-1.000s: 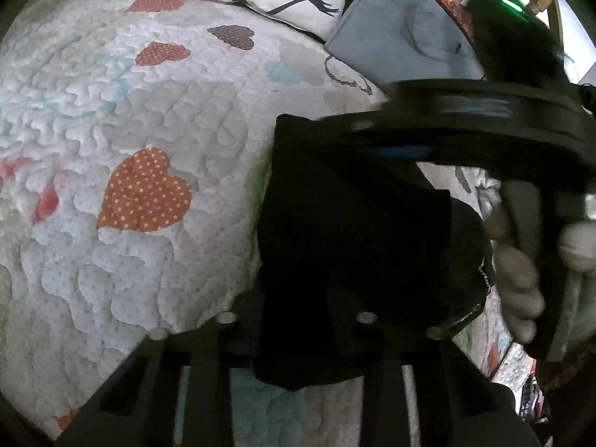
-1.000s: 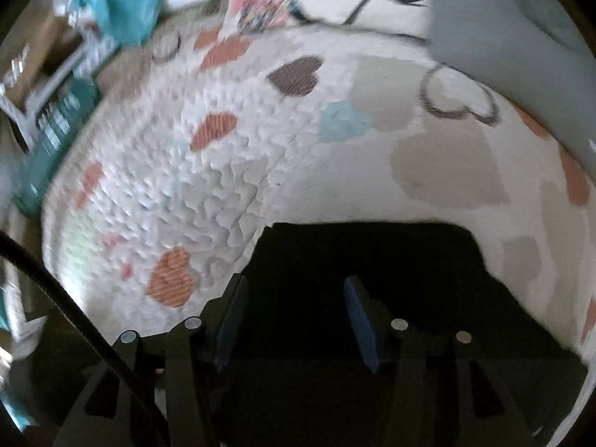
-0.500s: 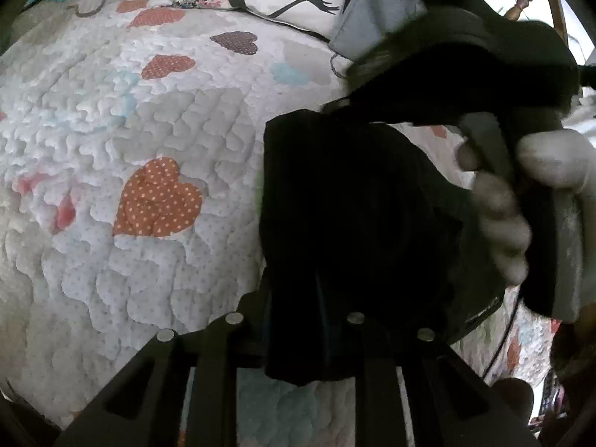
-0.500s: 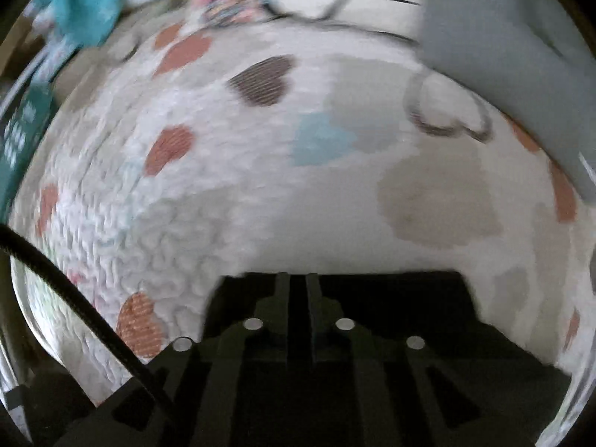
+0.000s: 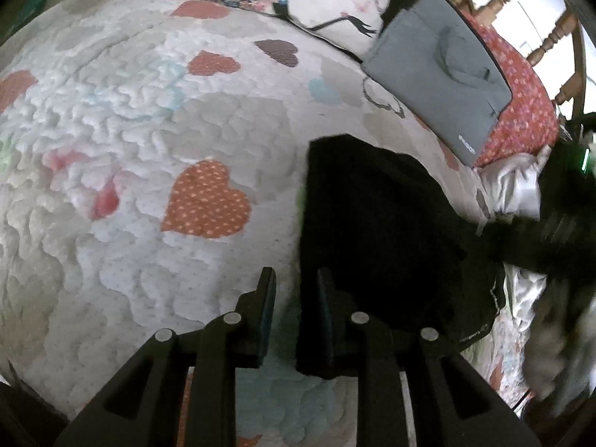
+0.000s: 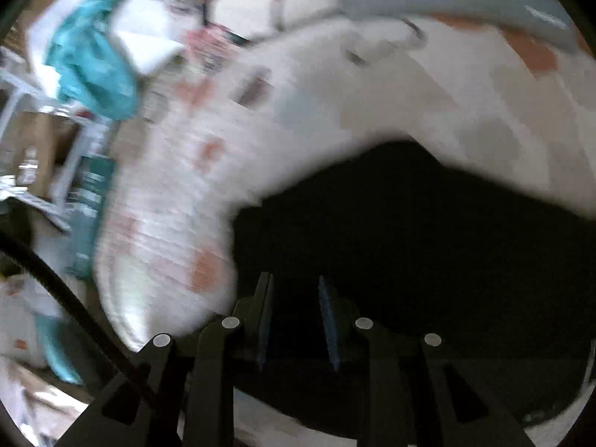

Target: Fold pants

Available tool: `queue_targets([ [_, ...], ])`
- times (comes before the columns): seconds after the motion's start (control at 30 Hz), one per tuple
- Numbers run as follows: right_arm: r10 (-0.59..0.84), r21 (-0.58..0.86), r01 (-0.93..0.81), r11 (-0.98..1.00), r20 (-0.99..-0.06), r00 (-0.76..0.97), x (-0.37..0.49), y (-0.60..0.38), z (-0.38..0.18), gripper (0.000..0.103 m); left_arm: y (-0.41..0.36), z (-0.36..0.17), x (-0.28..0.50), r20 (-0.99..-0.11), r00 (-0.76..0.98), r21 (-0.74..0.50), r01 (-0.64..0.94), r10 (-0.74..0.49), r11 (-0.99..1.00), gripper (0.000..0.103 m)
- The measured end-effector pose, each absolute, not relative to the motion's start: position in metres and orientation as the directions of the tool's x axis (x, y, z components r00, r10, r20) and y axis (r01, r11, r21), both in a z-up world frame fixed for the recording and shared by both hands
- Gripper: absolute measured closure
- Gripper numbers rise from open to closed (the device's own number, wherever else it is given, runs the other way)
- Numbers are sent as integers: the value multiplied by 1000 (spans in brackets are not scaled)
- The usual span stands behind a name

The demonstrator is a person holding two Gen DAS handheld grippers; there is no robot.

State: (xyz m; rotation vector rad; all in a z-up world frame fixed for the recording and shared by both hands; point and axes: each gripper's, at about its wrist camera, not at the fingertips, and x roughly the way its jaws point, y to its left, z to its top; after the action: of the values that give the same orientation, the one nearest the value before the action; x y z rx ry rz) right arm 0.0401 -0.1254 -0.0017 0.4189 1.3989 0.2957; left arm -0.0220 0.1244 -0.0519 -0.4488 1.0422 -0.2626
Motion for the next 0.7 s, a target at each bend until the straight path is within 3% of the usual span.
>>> queue_targets([
  [0.03,411,423,63,904,-900,148,27,-133,-12,91,127,-51,-22,-769,492,-474,-10,-408,881,81],
  [0.07,418,433,62,899,-892,172,20,-136,-14,94,132,-49,-22,-767,502,-473,-20,-400,881,81],
  [0.17,307,332,104,938,-931,199,-1,-152,-10,92,136,-48,-23,-767,509,-473,-36,-391,880,80],
  [0.23,150,174,113,978,-970,194,-8,-155,-4,91,132,-50,-23,-769,498,-477,-30,-401,879,80],
  [0.47,238,276,76,958,-917,320,15,-152,27,90,110,-38,-29,-773,540,-373,37,-332,927,78],
  [0.63,493,519,32,854,-827,269,42,-123,7,90,112,-42,-27,-787,529,-363,18,-317,932,76],
  [0.7,499,521,87,849,-845,192,49,-111,-20,90,119,-45,-26,-797,523,-365,-15,-304,931,76],
])
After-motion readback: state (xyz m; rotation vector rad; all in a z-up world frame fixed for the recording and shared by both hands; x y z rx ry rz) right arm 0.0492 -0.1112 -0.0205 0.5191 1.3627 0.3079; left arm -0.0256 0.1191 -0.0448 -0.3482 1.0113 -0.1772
